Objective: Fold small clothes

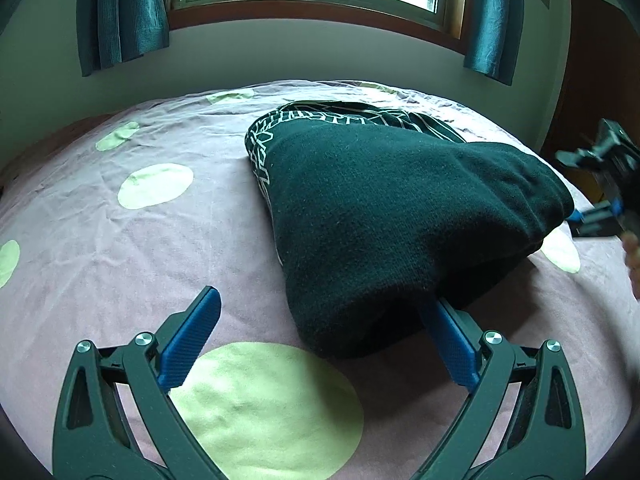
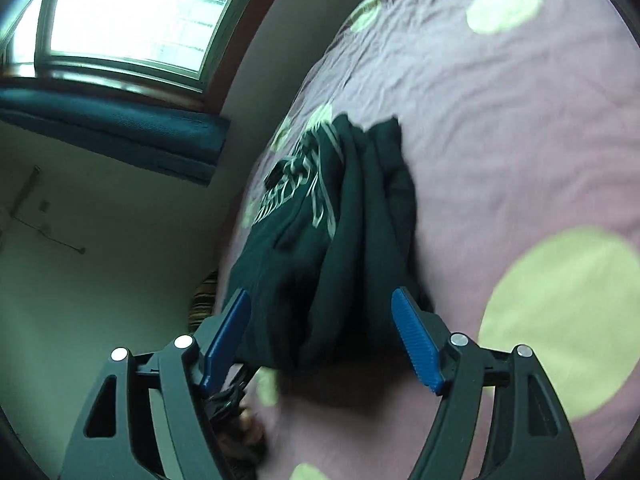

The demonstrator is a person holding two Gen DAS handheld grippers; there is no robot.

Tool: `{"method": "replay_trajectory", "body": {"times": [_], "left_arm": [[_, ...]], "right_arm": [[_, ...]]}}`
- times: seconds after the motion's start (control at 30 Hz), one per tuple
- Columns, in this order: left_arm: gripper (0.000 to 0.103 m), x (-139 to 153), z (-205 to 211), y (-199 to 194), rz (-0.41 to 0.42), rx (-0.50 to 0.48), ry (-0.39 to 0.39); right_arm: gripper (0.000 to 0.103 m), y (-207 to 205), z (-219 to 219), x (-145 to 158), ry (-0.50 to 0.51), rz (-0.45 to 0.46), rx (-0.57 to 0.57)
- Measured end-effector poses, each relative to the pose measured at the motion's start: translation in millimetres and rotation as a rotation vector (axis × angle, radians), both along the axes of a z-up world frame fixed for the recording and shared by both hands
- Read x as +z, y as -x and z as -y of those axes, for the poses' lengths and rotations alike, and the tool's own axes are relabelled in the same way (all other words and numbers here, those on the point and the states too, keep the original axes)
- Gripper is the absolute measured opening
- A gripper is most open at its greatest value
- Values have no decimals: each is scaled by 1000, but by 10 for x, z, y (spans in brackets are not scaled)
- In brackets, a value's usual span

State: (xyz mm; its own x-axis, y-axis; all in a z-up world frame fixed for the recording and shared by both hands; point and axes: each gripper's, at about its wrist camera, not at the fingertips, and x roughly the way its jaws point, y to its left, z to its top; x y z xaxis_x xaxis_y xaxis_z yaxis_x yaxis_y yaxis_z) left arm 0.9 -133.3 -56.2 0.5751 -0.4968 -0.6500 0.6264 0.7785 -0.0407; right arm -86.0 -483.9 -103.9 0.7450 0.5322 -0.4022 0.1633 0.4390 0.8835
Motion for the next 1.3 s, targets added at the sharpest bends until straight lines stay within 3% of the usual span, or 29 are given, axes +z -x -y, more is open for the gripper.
{"method": "replay_trajectory", "body": {"times": [0.1,0.2,0.23,0.27,0.3,0.37,0.5,0.57,0.63,0.67,0.73,0.8,1.07,1.3], "left_arm": [[99,19,-4,102,41,4,-28],[99,37,-19,149,64,16,-41],[99,42,-24,134,57,17,-39],[99,44,-32,119,51,20,-37],[99,42,-32,92,44,22,-36],[99,55,-29,48,34,21,-35],[99,68,2,-9,17,35,-21],[99,-52,-1,-134,-37,78,-58],[99,-177,-60,-269,-138,96,-37],[99,-229,-131,-352,-217,89,19],[98,-257,-182,-414,-272,80,64],[98,-246,-172,-389,-251,77,55],[98,-43,-344,-165,-210,18,112],[98,525,-409,-21,-149,-32,254]], "right_arm": [[72,-29,-164,-43,-35,6,65],[68,-142,-195,-88,-26,6,51],[37,-199,-207,-98,-36,18,60],[27,-261,-229,-108,-43,17,81],[25,-314,-250,-72,-39,13,97],[22,-325,-266,182,71,46,97],[21,-156,-342,795,287,206,86],[20,-106,-335,779,359,200,77],[20,-139,-186,444,294,115,57],[20,-179,-119,242,277,61,47],[21,-189,5,-142,208,14,38],[21,-153,85,-300,98,50,29],[25,-141,85,-354,82,64,30],[28,-123,117,-441,56,78,33]]}}
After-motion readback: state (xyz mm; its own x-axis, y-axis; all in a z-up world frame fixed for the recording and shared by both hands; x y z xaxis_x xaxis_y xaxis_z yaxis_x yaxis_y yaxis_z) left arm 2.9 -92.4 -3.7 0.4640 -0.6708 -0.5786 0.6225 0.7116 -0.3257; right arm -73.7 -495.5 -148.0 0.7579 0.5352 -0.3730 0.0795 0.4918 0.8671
